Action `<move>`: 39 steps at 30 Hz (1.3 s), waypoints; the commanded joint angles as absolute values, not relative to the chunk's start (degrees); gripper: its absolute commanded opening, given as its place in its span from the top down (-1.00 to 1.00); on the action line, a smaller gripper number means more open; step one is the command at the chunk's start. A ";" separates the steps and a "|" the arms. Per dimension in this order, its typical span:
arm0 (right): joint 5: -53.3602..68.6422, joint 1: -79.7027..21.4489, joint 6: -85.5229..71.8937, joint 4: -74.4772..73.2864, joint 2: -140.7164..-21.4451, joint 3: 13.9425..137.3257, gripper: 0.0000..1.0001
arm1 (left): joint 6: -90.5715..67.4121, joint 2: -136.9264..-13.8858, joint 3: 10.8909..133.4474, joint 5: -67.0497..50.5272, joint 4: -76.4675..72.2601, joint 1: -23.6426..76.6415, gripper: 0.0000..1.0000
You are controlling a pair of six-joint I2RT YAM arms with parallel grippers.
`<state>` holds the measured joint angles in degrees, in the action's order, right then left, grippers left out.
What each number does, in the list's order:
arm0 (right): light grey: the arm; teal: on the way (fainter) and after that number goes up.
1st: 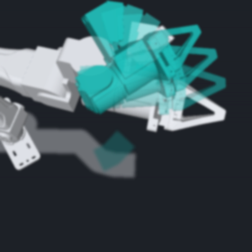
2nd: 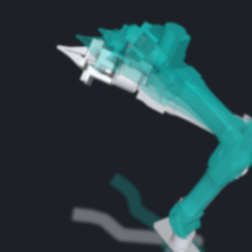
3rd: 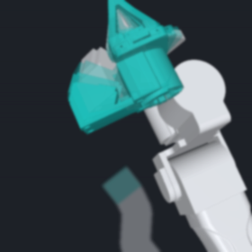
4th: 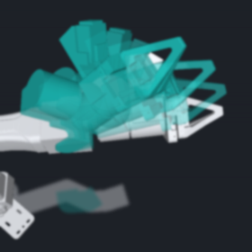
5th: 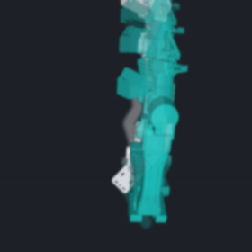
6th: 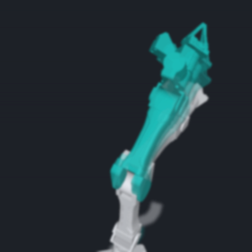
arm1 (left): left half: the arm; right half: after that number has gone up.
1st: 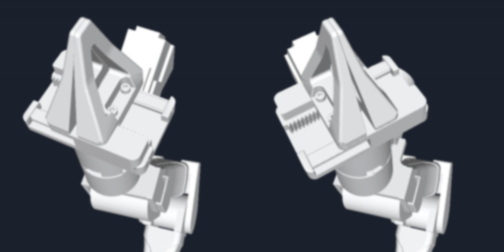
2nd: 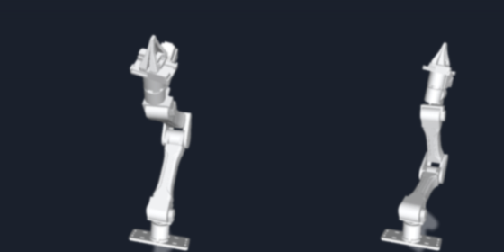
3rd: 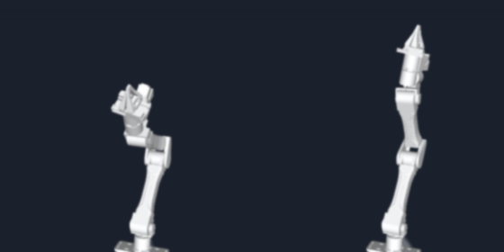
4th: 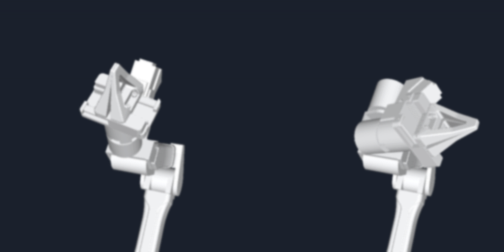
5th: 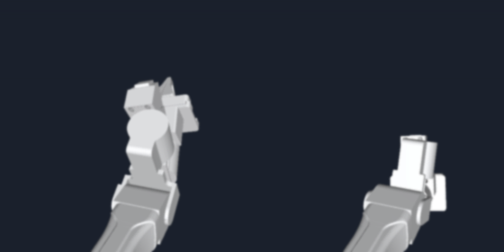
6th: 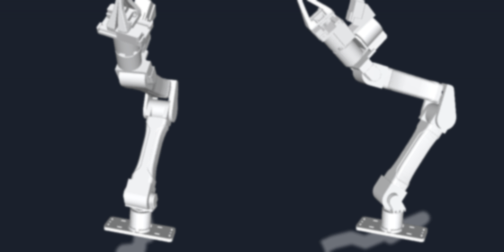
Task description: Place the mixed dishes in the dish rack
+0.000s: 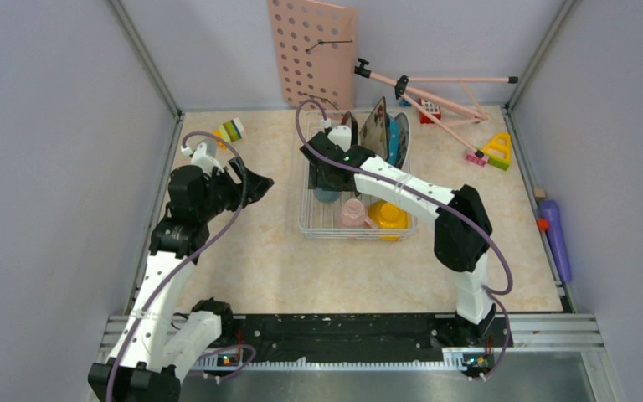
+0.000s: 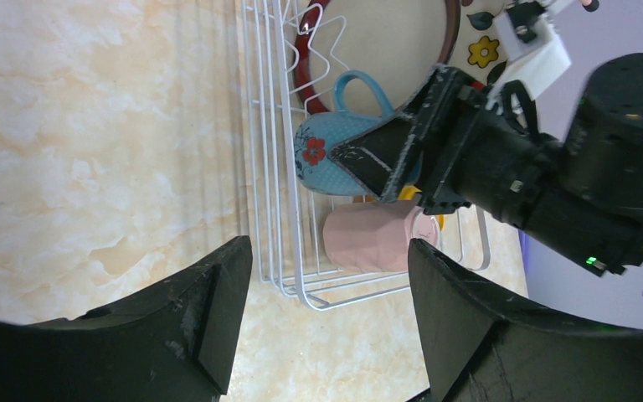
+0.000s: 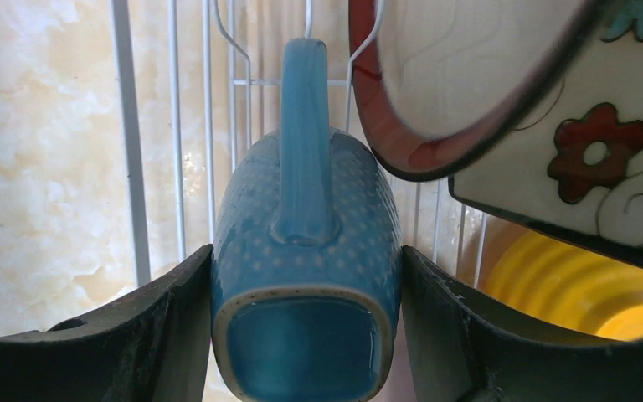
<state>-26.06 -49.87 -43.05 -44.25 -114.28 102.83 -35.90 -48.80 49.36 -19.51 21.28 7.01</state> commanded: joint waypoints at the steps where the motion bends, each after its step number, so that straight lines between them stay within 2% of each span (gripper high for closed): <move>1: -29.08 -50.36 -42.60 -45.01 -116.84 109.68 0.98 | -34.28 -47.70 48.80 -17.84 20.48 6.86 -0.46; 5: -25.95 -50.38 -41.79 -44.37 -119.31 110.48 0.85 | -34.19 -48.10 48.68 -18.37 20.33 6.90 -0.46; 7: -24.22 -50.37 -41.08 -43.61 -119.88 110.55 0.69 | -34.03 -48.42 48.70 -18.90 20.14 6.86 -0.46; 11: -25.59 -50.41 -42.08 -45.64 -120.24 111.23 -0.56 | -34.30 -48.38 48.71 -17.81 20.67 6.86 -0.47; 13: -26.77 -50.38 -42.68 -46.32 -119.72 111.34 -0.93 | -34.42 -47.66 48.32 -17.08 20.59 6.88 -0.49; 15: -26.11 -50.36 -42.23 -45.37 -118.39 110.82 -0.98 | -34.54 -46.91 47.86 -16.73 20.13 6.86 -0.50; 26: -20.08 -50.36 -34.31 -37.10 -107.72 107.06 -0.97 | -33.33 -46.54 47.81 -14.93 20.43 6.92 -0.57; 29: -20.09 -50.37 -29.33 -30.83 -102.35 101.92 -0.97 | -32.07 -46.43 47.55 -15.07 19.06 6.95 -0.72; 32: -22.22 -50.36 -24.41 -25.85 -96.29 96.61 -0.97 | -31.31 -45.71 46.55 -13.95 17.02 6.97 -0.97; 34: -24.21 -50.38 -21.07 -21.78 -91.37 91.28 -0.96 | -28.91 -45.38 45.68 -13.77 15.88 7.01 -0.97; 37: -38.54 -49.96 -17.99 -14.45 -81.05 78.93 -0.97 | -25.34 -46.02 45.75 -11.74 16.36 7.38 -0.97; 39: -42.56 -47.66 -15.98 -9.24 -74.19 70.71 -0.98 | -25.31 -46.06 44.83 -10.06 15.36 7.62 -0.97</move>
<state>-28.64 -49.76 -22.79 -21.02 -85.71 82.37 -29.19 -46.41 45.87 -13.61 19.68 7.18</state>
